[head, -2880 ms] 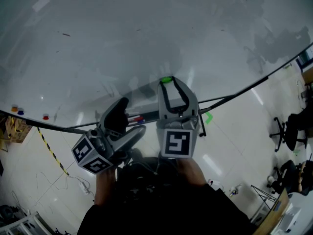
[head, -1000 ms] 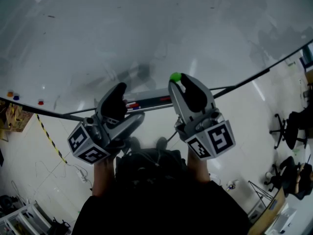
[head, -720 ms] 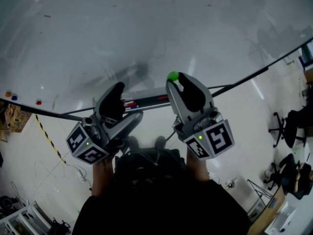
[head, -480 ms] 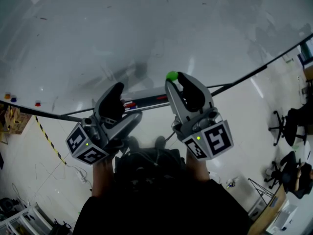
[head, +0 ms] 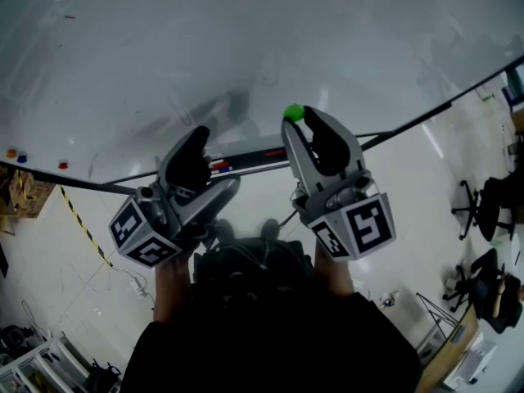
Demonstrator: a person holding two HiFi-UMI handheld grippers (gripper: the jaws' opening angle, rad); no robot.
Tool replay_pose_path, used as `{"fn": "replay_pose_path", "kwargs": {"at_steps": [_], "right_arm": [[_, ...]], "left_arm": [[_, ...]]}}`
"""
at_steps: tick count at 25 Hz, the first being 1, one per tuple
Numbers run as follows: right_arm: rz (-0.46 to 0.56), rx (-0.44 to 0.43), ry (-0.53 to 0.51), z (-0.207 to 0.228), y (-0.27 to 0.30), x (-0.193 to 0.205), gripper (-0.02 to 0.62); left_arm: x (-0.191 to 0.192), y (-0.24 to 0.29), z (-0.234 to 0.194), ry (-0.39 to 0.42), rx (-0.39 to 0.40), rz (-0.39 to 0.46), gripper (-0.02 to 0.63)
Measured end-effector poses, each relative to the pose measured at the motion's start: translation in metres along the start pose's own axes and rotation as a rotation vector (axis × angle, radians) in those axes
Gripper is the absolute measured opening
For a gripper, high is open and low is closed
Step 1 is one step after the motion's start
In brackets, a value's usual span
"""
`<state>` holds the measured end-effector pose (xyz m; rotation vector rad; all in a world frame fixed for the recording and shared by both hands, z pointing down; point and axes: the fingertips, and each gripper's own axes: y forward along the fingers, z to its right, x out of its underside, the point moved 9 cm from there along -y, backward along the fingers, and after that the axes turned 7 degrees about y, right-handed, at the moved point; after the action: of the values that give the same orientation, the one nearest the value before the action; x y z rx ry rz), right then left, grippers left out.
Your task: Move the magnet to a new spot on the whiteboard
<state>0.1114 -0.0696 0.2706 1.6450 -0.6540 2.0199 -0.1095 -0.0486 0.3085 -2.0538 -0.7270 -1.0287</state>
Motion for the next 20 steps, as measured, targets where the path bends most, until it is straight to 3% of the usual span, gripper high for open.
{"fn": "replay_pose_path", "kwargs": {"at_steps": [8, 20], "right_arm": [[-0.013, 0.04, -0.041, 0.002, 0.008, 0.003, 0.14], [0.001, 0.119, -0.203, -0.005, 0.031, 0.004, 0.14]], "left_arm": [[0.0, -0.002, 0.002, -0.015, -0.007, -0.007, 0.413], [-0.002, -0.004, 0.001, -0.006, -0.003, -0.009, 0.413]]}}
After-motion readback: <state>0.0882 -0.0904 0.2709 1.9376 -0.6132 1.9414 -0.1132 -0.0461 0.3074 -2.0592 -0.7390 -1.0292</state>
